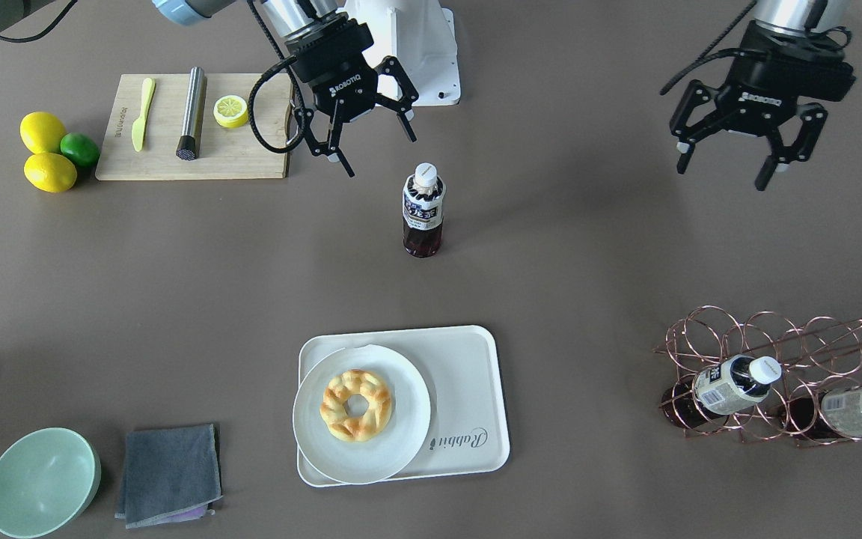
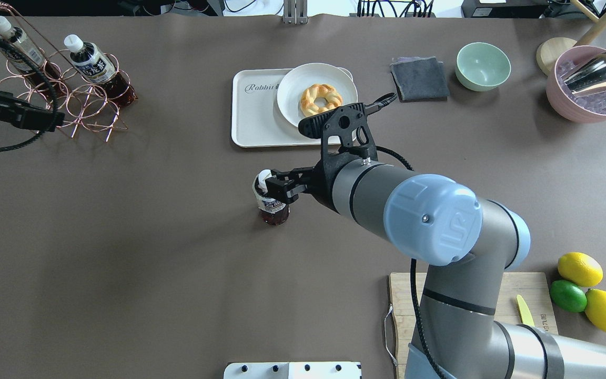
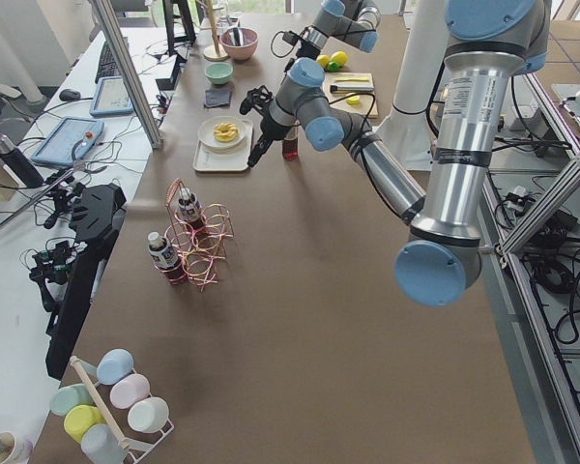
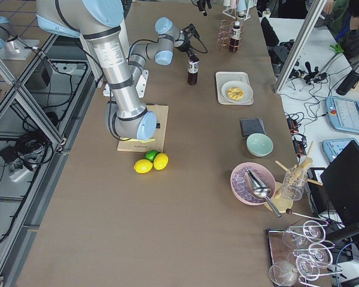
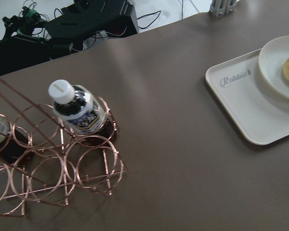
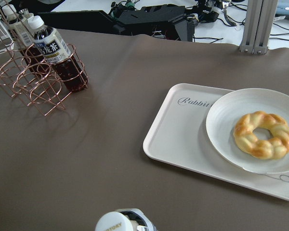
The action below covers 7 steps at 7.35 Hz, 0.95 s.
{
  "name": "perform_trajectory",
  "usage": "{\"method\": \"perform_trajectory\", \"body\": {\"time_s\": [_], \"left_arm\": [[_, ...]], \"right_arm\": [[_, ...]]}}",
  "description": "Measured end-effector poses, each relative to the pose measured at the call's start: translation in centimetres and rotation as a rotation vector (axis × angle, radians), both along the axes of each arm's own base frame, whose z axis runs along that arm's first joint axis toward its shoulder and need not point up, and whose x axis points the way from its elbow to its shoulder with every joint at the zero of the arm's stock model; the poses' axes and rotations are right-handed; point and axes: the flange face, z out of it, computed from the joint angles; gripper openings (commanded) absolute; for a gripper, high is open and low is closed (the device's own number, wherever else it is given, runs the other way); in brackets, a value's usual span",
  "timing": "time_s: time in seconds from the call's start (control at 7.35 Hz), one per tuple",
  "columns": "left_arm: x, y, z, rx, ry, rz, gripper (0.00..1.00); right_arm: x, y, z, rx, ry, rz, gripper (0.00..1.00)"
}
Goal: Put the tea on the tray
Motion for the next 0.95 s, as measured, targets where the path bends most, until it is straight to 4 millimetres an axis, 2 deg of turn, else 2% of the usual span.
{"method": "perform_trajectory", "body": {"time_s": [0.14, 0.27, 0.41, 0.68, 0.95], "left_arm": [[-1.4, -0.8, 3.6, 0.017, -0.03, 0.014, 0.98], [-1.8, -1.4, 6.6, 0.031, -0.04, 0.019, 0.98], [-1.9, -1.7, 8.6, 0.039, -0.042, 0.023, 0.98], [-2.0, -1.8, 9.6, 0.038, -0.032, 0.032, 0.98], [-2.1, -1.9, 9.7, 0.036, -0.03, 0.034, 0.98]], "right_arm": [[-1.1, 1.2, -0.7, 0.029, 0.041, 0.037, 1.0], [-1.9, 2.0, -0.7, 0.073, 0.092, 0.071, 1.0], [-2.8, 2.9, -0.6, 0.113, 0.134, 0.099, 1.0], [-5.3, 3.9, 0.5, 0.137, 0.183, 0.128, 1.0], [-6.3, 4.5, 0.4, 0.14, 0.177, 0.131, 1.0]]}}
